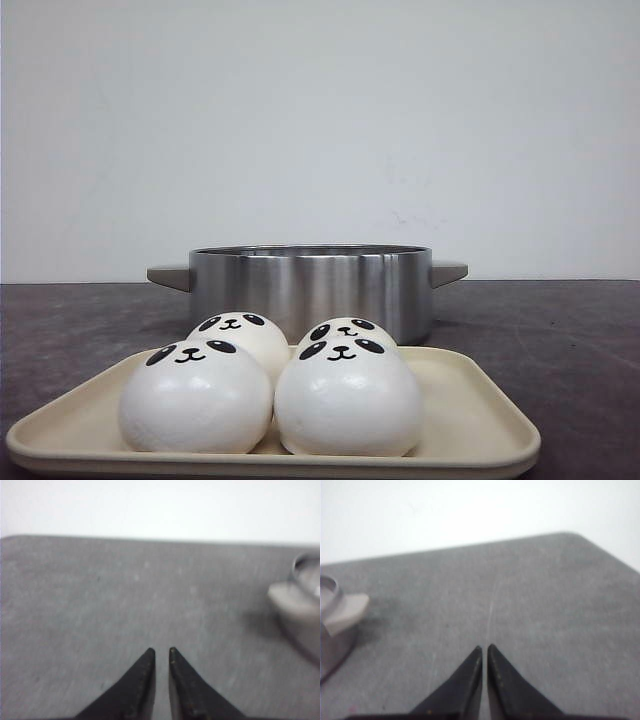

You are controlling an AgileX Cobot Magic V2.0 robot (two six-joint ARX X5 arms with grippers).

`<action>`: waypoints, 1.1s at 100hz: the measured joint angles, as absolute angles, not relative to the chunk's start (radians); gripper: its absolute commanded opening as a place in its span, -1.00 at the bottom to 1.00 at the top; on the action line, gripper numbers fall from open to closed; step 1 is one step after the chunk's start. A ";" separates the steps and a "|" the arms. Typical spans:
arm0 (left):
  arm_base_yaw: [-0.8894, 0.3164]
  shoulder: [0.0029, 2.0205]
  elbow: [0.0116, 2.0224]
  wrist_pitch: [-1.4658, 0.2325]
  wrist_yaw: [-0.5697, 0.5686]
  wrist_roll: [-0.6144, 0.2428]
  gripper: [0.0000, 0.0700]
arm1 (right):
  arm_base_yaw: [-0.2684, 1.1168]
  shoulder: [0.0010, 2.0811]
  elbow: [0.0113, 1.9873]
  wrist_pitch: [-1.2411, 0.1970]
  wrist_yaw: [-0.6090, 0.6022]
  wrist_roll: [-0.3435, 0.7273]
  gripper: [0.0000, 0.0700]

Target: Steam buns

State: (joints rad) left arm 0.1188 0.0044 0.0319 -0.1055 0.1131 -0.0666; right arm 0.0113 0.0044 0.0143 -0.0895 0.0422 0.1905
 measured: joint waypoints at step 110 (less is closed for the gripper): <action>0.034 0.491 0.902 -0.612 0.410 -0.198 0.15 | 0.012 0.413 0.974 -0.595 -0.265 0.127 0.22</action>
